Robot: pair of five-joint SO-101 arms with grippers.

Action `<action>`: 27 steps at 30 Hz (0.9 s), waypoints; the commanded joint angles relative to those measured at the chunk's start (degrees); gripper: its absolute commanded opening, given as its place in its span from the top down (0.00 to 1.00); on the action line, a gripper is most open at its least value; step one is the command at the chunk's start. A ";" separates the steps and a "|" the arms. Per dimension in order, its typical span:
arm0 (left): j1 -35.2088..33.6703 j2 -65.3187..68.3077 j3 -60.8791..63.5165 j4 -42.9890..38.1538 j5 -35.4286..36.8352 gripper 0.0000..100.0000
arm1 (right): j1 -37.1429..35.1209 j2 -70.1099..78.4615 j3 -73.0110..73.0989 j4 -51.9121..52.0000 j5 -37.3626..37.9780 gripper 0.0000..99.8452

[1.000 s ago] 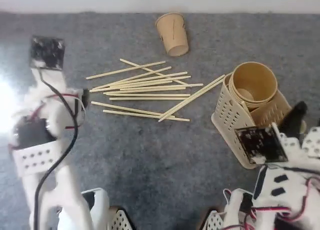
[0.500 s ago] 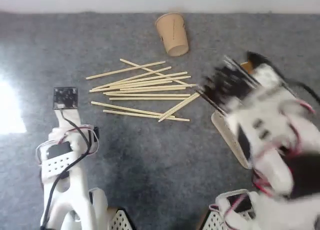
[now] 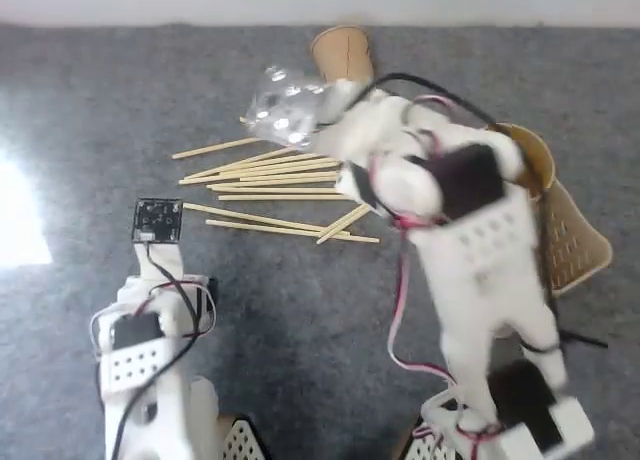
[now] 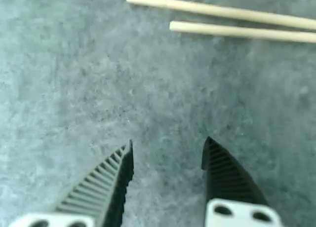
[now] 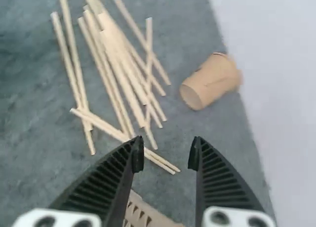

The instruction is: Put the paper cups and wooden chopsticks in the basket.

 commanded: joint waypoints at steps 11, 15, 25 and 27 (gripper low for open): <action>1.32 -44.75 12.62 14.77 -3.60 0.78 | 2.33 25.80 -2.20 0.84 13.36 0.84; 1.41 -44.13 12.79 14.33 -3.60 0.78 | 4.44 31.52 -2.20 -3.47 13.54 0.84; 1.41 -44.66 12.97 14.15 -3.69 0.78 | 6.81 42.15 -2.29 -7.78 16.35 0.84; 1.41 -44.66 12.97 14.15 -3.69 0.78 | 7.52 43.38 -2.29 -7.78 16.35 0.84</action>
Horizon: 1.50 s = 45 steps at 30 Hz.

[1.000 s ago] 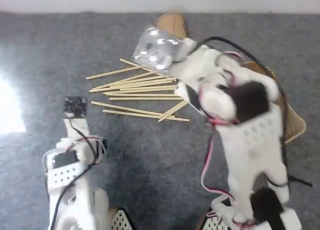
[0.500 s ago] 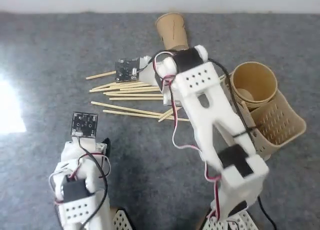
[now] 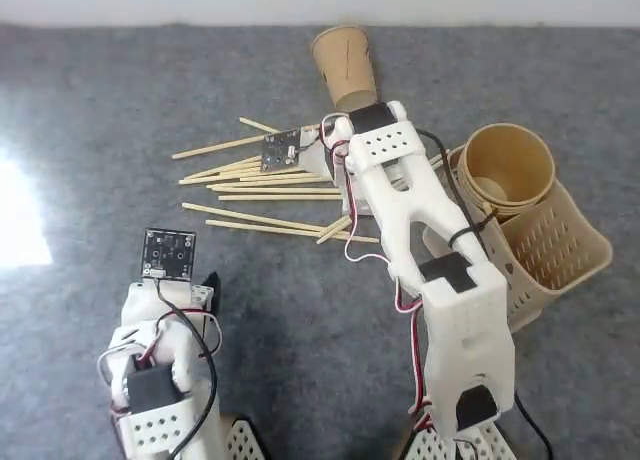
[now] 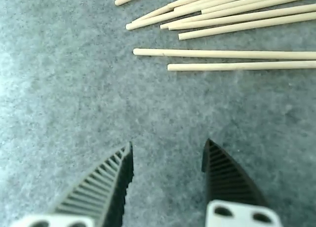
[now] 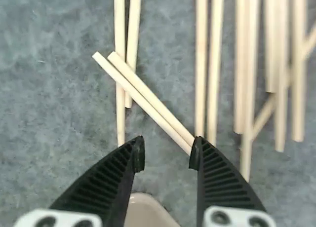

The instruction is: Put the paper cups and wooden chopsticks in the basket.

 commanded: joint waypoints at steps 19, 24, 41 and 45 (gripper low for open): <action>0.26 -0.88 -0.40 -0.53 -0.44 0.78 | 2.24 8.92 -2.55 -5.58 5.63 0.88; 0.26 -0.88 -0.40 -0.53 -0.44 0.78 | 2.59 11.47 -2.55 -4.97 5.63 0.88; 0.26 -0.88 -0.40 -0.53 -0.44 0.78 | 0.75 1.54 -3.52 -1.19 3.43 0.99; 0.26 -0.88 -0.40 -0.53 -0.44 0.78 | -0.40 -1.54 -3.52 0.66 3.25 0.99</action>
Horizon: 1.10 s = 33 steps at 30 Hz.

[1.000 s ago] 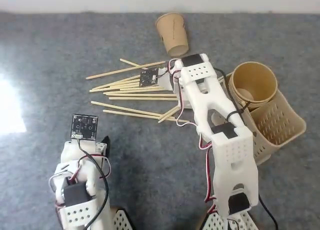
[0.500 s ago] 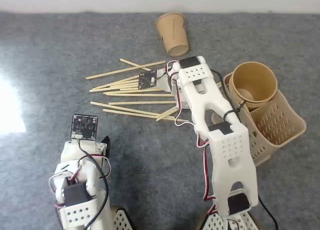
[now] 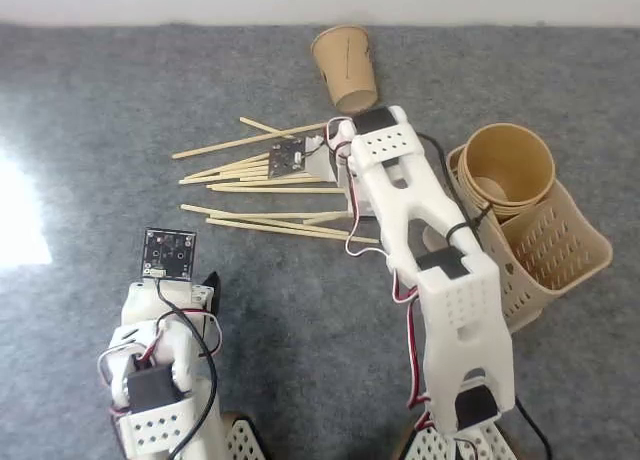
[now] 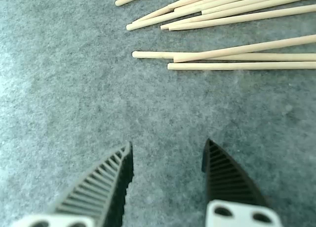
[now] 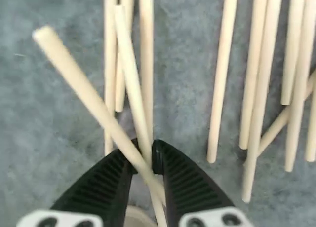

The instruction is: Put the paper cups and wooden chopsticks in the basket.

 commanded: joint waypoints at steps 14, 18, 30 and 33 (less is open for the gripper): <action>0.26 -0.88 -0.40 -0.53 -0.44 0.78 | -6.02 -11.03 -1.32 8.22 -4.04 0.99; 0.26 -0.88 -0.40 -0.53 -0.44 0.78 | -7.43 -10.68 -1.23 7.78 -5.80 0.99; 0.26 -0.88 -0.40 -0.53 -0.44 0.78 | -9.54 0.75 -1.41 4.18 -5.80 0.98; 0.26 -0.88 -0.40 -0.53 -0.44 0.78 | -8.92 0.57 -1.41 3.91 -8.26 0.88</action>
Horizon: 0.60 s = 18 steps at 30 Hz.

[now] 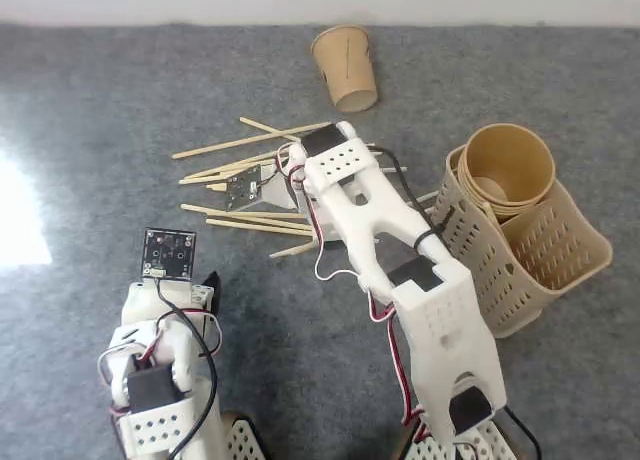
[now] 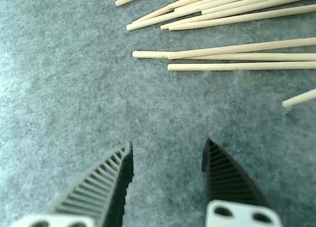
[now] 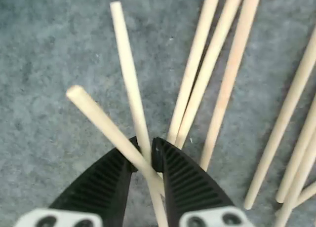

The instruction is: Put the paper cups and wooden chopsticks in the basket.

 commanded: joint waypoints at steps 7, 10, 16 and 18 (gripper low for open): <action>0.26 -0.88 -0.40 -0.53 -0.44 0.78 | 0.48 -0.92 -1.41 -1.89 -2.99 0.84; 0.26 -0.88 -0.40 -0.53 -0.44 0.78 | 0.84 -0.92 -1.41 -1.63 -2.99 0.84; 0.26 -0.88 -0.40 -0.53 -0.44 0.78 | 1.01 -0.84 -1.23 -1.71 -2.99 0.84; 0.26 -0.88 -0.40 -0.53 -0.44 0.78 | 1.10 -0.84 -1.23 -1.80 -2.99 0.84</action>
